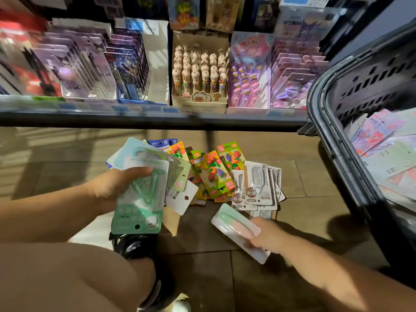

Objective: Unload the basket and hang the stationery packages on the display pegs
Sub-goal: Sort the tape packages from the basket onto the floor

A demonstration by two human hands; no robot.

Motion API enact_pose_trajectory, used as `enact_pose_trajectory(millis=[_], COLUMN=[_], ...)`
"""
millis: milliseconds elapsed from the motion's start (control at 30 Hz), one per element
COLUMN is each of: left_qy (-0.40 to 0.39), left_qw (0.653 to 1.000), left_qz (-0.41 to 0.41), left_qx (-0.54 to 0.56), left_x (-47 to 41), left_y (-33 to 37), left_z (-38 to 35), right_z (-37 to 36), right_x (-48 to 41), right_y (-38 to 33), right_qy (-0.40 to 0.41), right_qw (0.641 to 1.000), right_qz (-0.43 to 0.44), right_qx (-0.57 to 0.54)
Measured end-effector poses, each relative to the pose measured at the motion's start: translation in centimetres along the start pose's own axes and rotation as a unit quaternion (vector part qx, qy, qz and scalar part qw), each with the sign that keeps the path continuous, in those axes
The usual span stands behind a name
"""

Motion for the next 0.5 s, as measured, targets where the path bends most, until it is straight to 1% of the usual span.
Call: enact_pose_trajectory(millis=[67, 133, 200, 300, 367, 500], left_qy=[0.001, 0.01, 0.026, 0.034, 0.024, 0.006], left_qw=[1.0, 1.0, 1.0, 0.999, 1.0, 1.0], left_qz=[-0.012, -0.014, -0.008, -0.005, -0.008, -0.016], left_qx=[-0.002, -0.006, -0.01, -0.007, -0.004, -0.012], left_x=[0.1, -0.2, -0.4, -0.7, -0.8, -0.9], left_y=[0.2, 0.2, 0.1, 0.1, 0.6, 1.2], left_z=[0.1, 0.6, 1.3, 1.9, 1.8, 1.1], right_z=[0.3, 1.2, 2.3, 4.5, 6.1, 8.6], right_x=[0.6, 1.1, 1.7, 2.5, 3.2, 4.3], right_y=[-0.7, -2.0, -4.2, -8.2, -11.1, -15.2], right_qy=[0.003, 0.013, 0.013, 0.029, 0.042, 0.067], right_qw=[0.998, 0.988, 0.963, 0.912, 0.884, 0.856], right_qz=[0.016, 0.038, 0.063, 0.104, 0.147, 0.2], right_qx=[-0.057, -0.151, -0.262, -0.396, -0.442, -0.472])
Point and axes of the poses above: each hand's wrist, its own x-axis away from the middle knuckle, its own z-axis out of the back of the hand, y = z × x, the point moved 8 cm from there along -x, towards the middle knuckle, and after that the axes turned 4 degrees about -y, right-handed, at the moved point
